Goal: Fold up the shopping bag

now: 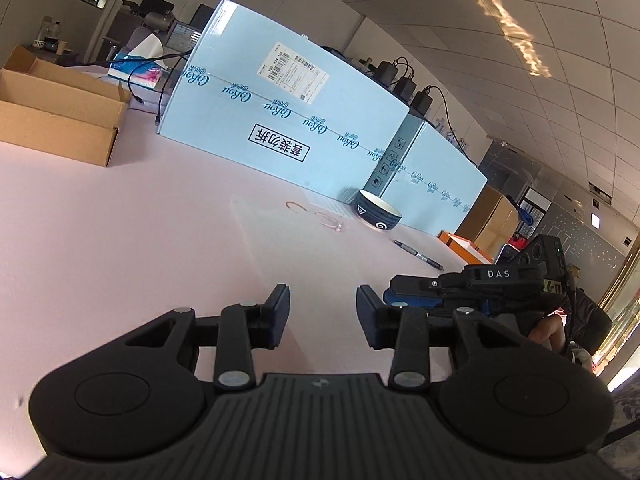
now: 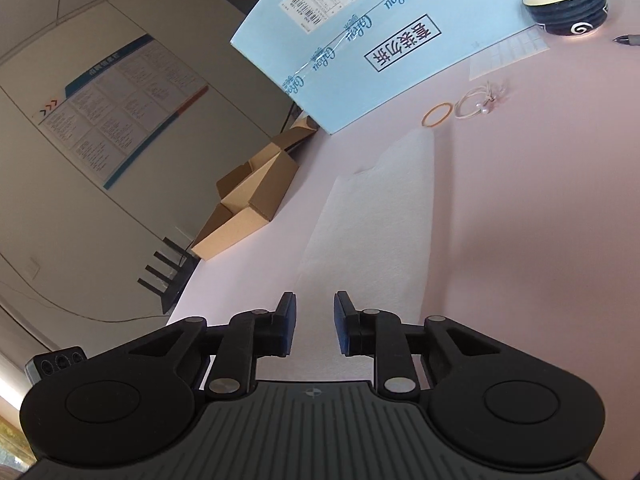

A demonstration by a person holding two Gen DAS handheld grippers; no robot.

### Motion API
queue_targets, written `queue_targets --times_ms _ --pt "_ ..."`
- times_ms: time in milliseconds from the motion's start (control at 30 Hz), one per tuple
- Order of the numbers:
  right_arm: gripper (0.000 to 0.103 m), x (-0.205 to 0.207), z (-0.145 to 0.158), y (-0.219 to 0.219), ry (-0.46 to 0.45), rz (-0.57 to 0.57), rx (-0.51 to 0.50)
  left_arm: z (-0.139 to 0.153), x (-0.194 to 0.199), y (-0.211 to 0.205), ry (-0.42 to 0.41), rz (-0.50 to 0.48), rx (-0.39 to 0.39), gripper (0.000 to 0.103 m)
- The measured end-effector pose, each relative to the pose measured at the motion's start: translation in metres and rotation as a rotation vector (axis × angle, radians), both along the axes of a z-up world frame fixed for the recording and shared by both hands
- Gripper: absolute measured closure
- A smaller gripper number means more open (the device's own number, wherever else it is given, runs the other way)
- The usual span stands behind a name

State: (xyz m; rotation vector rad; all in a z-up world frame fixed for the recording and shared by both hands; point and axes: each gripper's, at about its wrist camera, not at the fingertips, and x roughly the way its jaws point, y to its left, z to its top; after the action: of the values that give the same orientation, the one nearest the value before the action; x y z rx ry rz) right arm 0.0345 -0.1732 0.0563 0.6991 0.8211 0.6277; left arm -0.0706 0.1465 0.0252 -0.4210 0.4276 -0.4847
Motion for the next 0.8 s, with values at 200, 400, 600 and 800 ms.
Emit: queue_targets --times_ms 200,400,600,800 --pt "0.095 0.032 -0.010 0.020 0.018 -0.030 0.012 -0.005 0.076 -0.042 0.091 -0.045 0.067 0.082" --pt "0.094 0.070 -0.026 0.045 0.074 0.003 -0.038 -0.021 0.136 -0.059 0.195 -0.014 0.125 0.083" --pt "0.095 0.078 -0.040 0.039 0.085 -0.023 -0.085 -0.036 0.153 -0.052 0.244 -0.015 0.104 0.084" --pt "0.103 0.078 -0.048 0.013 0.090 -0.112 -0.087 -0.044 0.158 -0.039 0.260 -0.029 0.035 0.086"
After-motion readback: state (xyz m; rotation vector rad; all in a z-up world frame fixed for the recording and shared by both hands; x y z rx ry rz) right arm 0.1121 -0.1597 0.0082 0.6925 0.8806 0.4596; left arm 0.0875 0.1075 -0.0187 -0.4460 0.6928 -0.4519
